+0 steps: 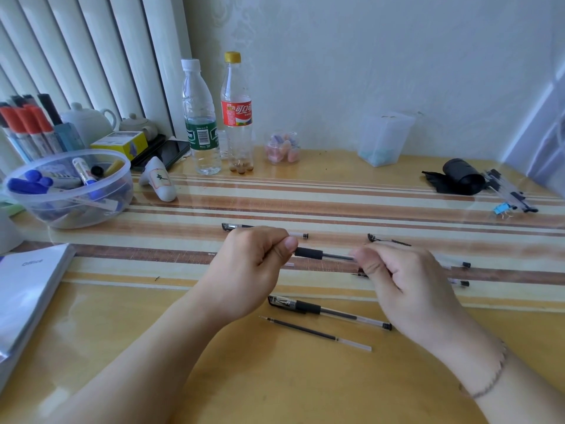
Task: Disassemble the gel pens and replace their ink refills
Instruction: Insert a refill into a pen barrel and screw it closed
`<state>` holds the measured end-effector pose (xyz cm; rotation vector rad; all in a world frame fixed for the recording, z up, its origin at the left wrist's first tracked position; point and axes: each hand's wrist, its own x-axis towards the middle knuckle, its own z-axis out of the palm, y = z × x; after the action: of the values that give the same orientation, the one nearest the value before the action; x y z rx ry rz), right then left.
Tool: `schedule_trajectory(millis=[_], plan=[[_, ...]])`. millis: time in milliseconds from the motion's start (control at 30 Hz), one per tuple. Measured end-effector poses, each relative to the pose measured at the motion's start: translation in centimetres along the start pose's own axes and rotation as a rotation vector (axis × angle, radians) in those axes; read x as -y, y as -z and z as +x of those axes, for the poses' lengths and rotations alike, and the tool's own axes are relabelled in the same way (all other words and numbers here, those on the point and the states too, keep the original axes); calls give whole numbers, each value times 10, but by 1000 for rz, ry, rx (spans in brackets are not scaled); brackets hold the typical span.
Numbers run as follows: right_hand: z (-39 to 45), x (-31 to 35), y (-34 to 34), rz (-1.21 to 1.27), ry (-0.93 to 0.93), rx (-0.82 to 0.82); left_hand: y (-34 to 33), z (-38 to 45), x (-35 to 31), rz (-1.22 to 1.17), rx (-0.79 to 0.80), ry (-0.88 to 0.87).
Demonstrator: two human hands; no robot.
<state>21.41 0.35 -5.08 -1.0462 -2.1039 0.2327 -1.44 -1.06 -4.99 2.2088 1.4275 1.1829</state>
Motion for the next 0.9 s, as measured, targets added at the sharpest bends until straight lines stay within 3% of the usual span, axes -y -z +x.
schedule_trajectory(millis=[167, 300, 400, 667, 900], plan=[[1, 0, 3, -71, -2, -75, -1, -2, 0, -5, 27, 11], [-1, 0, 1, -33, -32, 44, -2, -2, -3, -1, 22, 3], [-1, -1, 2, -94, 20, 23, 0, -1, -4, -26, 35, 2], [1, -2, 3, -62, -19, -44, 1, -1, -8, -126, 83, 105], [1, -3, 8, -74, 7, 4, 14, 4, -1, -206, 77, 197]])
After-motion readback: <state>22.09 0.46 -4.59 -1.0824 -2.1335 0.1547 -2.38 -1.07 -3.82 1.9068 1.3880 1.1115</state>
